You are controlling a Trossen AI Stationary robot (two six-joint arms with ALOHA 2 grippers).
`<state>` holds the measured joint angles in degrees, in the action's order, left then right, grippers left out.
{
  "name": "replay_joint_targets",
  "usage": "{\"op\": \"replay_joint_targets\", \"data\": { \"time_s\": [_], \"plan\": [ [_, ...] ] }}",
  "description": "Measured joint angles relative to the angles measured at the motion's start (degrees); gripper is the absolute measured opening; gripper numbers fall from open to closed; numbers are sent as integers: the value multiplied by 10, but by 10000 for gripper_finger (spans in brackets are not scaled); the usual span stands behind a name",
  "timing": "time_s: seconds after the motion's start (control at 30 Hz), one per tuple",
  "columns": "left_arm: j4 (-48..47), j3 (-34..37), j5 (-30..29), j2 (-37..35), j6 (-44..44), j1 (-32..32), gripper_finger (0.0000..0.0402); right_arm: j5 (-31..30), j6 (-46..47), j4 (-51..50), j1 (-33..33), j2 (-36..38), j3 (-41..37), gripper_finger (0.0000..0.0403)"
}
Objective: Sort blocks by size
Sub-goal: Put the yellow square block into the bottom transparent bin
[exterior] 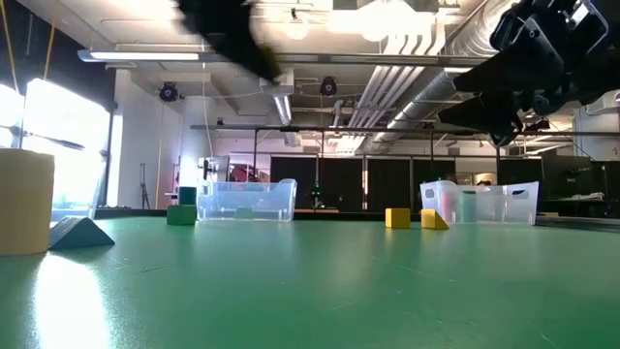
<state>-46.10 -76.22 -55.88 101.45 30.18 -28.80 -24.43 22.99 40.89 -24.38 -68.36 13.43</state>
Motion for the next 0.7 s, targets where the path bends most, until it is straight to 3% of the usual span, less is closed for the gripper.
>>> {"op": "replay_joint_targets", "data": {
  "time_s": [0.13,0.3,0.47,0.7],
  "plan": [
    [-253,21,47,-29,319,-33,105,0,-6,0,0,0,0,249],
    [-437,81,200,-60,581,-63,105,0,-10,0,0,0,0,249],
    [-376,189,336,-139,653,-63,105,1,-21,0,0,0,0,249],
    [-233,352,406,-285,711,-33,105,5,-25,0,0,0,0,249]
  ]
}}
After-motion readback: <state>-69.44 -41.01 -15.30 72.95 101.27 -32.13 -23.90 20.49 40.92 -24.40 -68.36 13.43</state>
